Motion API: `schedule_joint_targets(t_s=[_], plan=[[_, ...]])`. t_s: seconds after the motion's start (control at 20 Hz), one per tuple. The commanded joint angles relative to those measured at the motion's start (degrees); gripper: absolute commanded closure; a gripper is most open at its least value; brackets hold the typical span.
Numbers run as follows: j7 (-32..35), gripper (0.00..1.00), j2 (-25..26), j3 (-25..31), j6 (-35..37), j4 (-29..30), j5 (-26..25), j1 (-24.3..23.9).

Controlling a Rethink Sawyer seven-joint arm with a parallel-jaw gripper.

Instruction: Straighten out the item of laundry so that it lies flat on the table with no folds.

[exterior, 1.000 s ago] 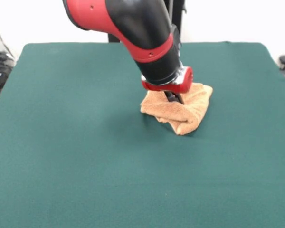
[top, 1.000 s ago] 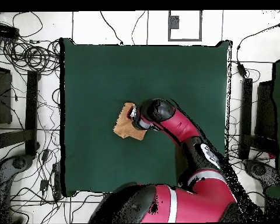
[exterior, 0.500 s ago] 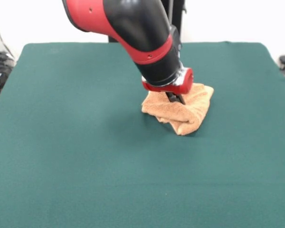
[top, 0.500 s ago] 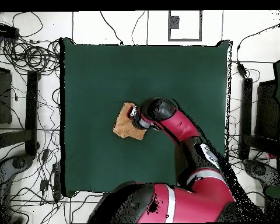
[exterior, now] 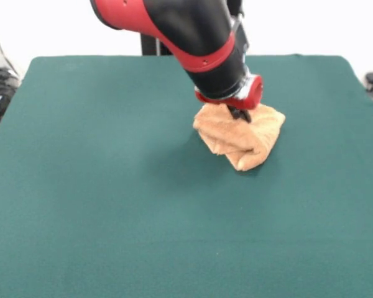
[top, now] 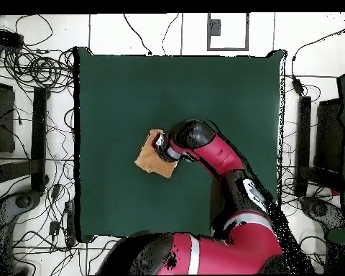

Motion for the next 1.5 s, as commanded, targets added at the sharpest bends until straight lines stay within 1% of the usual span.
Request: schedule_joint_targets(t_s=[0.05, 0.2, 0.4, 0.7, 0.95, 1.1, 1.2, 1.3, 1.35, 1.5], plan=[[22.4, 1.0, -2.21, 2.26, 15.76, 10.91, 4.62, 1.2], [22.85, 1.0, -2.85, 2.23, 15.9, 12.26, 4.96, 1.03], [23.56, 1.0, -2.28, 2.87, 15.28, 12.61, 5.64, 1.1], [27.68, 1.0, -1.03, 3.17, 17.14, 9.55, 5.21, 2.12], [33.92, 1.0, -3.37, 2.34, 20.2, 9.05, 5.78, 4.46], [35.01, 1.0, -5.16, 2.05, 20.87, 9.88, 5.86, 5.24], [31.55, 1.0, -5.14, 0.59, 16.38, 8.43, 2.39, 6.25], [27.81, 1.0, -5.01, -2.16, 8.49, 6.0, -2.98, 8.29], [24.6, 1.0, -4.87, -5.0, -1.59, 3.99, -8.29, 10.34], [21.69, 1.0, -5.63, -7.23, -19.01, 3.83, -15.47, 12.12]])
